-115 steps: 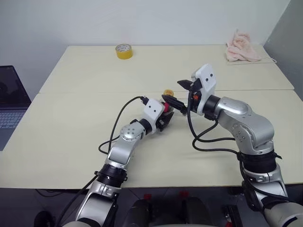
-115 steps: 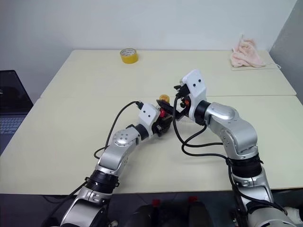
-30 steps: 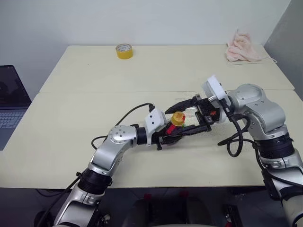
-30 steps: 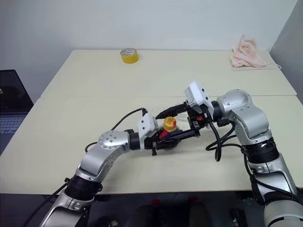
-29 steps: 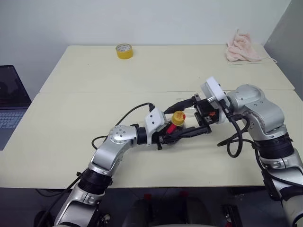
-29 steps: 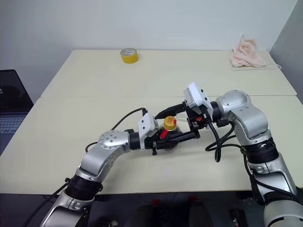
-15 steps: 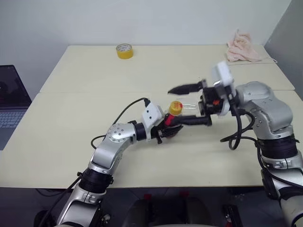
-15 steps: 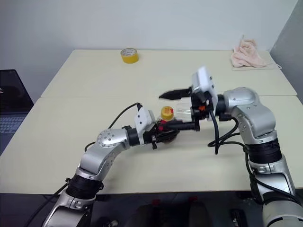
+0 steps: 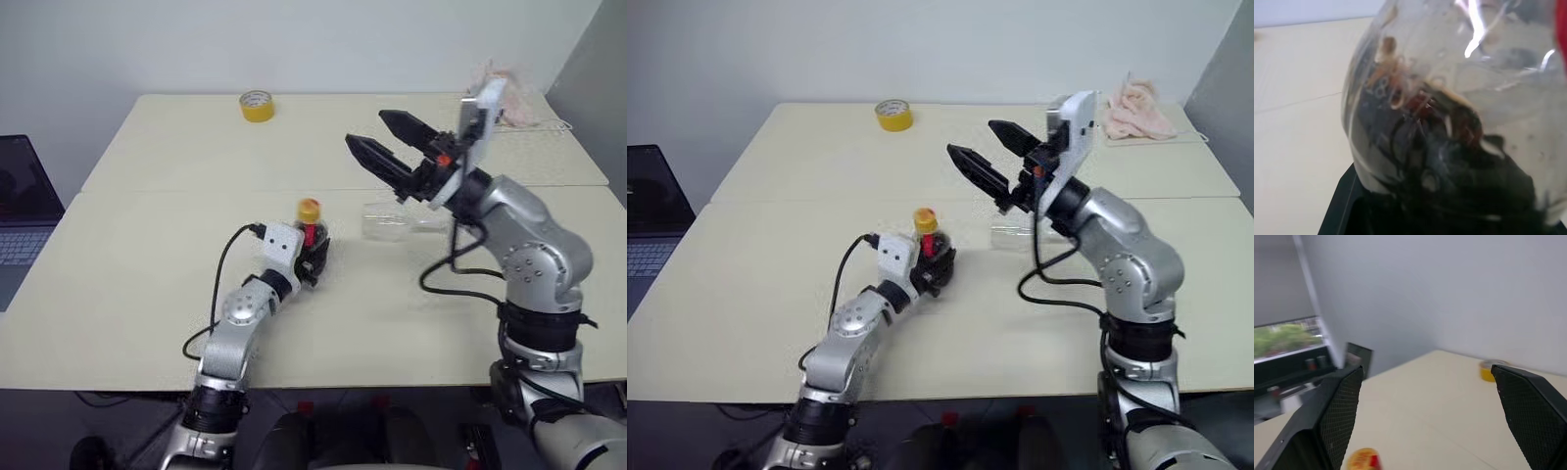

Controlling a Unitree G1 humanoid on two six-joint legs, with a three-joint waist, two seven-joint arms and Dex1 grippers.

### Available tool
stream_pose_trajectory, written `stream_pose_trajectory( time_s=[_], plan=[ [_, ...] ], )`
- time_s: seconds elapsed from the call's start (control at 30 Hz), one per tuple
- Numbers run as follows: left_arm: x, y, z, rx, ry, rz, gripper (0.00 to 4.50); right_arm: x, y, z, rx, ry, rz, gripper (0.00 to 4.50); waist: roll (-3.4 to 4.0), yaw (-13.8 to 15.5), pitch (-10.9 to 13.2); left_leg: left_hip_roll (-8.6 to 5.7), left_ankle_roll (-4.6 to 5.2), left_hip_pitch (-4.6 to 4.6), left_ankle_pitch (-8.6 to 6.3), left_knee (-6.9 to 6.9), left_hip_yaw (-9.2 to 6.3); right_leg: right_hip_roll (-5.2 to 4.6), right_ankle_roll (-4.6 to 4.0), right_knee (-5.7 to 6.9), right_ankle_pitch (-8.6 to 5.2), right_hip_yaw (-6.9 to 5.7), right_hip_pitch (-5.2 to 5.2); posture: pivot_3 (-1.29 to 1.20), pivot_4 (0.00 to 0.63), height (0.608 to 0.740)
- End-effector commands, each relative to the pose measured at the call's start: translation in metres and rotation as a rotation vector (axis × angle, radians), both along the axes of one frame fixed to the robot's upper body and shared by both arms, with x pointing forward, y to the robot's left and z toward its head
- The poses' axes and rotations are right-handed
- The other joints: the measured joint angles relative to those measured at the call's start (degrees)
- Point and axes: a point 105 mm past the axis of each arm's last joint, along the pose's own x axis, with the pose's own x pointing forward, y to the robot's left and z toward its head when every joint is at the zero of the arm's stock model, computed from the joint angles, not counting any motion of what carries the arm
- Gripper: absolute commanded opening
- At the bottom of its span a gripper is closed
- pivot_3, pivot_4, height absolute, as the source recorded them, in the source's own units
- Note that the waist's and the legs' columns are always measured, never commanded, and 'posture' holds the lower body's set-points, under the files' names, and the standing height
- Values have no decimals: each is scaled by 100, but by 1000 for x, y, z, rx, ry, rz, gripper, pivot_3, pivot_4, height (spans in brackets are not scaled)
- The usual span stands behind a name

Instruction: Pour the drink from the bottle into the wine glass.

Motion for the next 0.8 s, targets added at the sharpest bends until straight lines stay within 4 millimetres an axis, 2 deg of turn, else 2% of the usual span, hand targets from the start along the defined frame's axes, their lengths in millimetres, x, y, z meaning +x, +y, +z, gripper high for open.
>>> stream_pose_trajectory(
  time_s=[0.03, 0.2, 0.33, 0.6, 0.8],
  plan=[
    [-2, 9, 17, -1, -71, 107, 2068, 2, 7, -6, -77, -7, -118, 4453, 1, -3, -1, 1, 0, 0, 0, -2, 1, 1, 0, 0, 0, 2, -3, 0, 150, 740],
    [1, 10, 24, 14, -106, 142, 2068, 12, 26, -28, -188, 24, -167, 4453, 1, -11, -1, 1, 0, 0, 0, -5, 9, 3, 0, 1, 0, 7, -8, 0, 150, 740],
    [5, 11, 24, 20, -103, 165, 2068, 9, 35, -26, -174, 33, -127, 4453, 1, -9, 0, 0, 0, -2, 0, -6, 9, 3, 0, 0, 0, 6, -11, 0, 150, 740],
    [10, -7, 30, -10, -117, 139, 2068, -4, 56, -21, -119, 42, -7, 4453, 1, -9, 0, -1, 0, -5, 0, -4, 8, 2, 0, 0, 0, 5, -12, 0, 150, 740],
    [10, -12, 29, -13, -112, 111, 2068, -6, 65, -24, -168, 31, 29, 4453, 1, -14, 0, 0, 0, -5, 0, -7, 9, 3, 0, 1, 0, 6, -18, 0, 150, 740]
  ],
)
